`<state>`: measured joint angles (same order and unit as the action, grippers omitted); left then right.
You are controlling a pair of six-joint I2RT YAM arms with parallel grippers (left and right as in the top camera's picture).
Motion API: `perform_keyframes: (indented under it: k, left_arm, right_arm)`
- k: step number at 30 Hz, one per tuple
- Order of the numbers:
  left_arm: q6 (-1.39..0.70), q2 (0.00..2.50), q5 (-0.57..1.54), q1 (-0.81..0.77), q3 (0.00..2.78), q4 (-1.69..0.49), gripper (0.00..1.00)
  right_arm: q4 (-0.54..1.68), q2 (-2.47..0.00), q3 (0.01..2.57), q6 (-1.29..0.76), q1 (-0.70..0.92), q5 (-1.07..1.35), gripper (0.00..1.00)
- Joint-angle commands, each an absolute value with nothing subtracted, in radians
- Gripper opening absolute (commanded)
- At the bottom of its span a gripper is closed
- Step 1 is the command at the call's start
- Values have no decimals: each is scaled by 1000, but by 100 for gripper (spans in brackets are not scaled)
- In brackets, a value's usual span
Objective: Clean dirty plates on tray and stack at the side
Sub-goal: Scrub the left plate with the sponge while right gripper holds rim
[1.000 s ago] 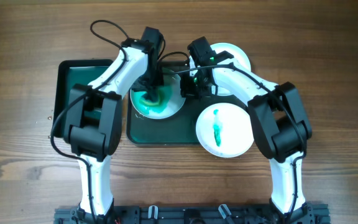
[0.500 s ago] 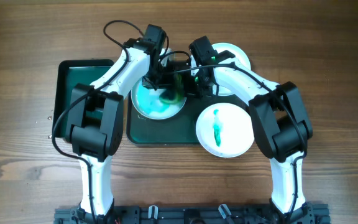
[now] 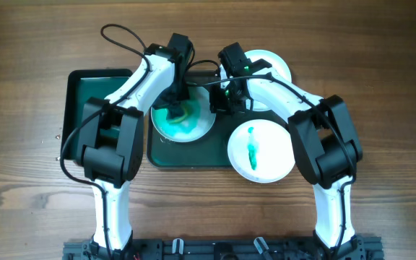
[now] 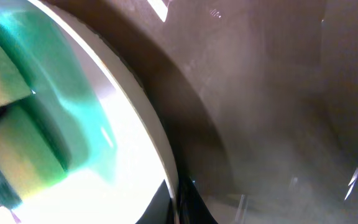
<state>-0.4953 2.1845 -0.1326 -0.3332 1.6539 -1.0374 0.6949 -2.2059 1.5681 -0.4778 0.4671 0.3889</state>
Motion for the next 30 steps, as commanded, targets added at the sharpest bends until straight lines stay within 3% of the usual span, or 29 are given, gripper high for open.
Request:
perform_keyframes:
  k: [1,5,10,14,22,25,30]
  left_arm:
    - [-241,2199,236,-324,1650,-1096,4]
    - [-52,2199,511,-324,1650,-1106,4]
    - [-57,2199,502,-324,1650,-1000,4]
    - [-139,2199,334,-324,1650,-923,4]
    - [-384,2199,-268,-324,1650,-946,4]
    - [-432,2198,-331,-323,1650,-1002,4]
    - [-461,2173,-223,-314,1697,-1122,4]
  right_arm:
    - [700,-2236,1562,-478,466,375,4]
    - [700,-2236,1562,-478,466,376,4]
    - [700,-2236,1562,-478,466,378,4]
    - [701,-2236,1562,-478,466,378,4]
    - [701,-2236,1562,-473,466,377,4]
    - [700,-2236,1562,-472,466,377,4]
    - [700,-2236,1562,-472,466,377,4]
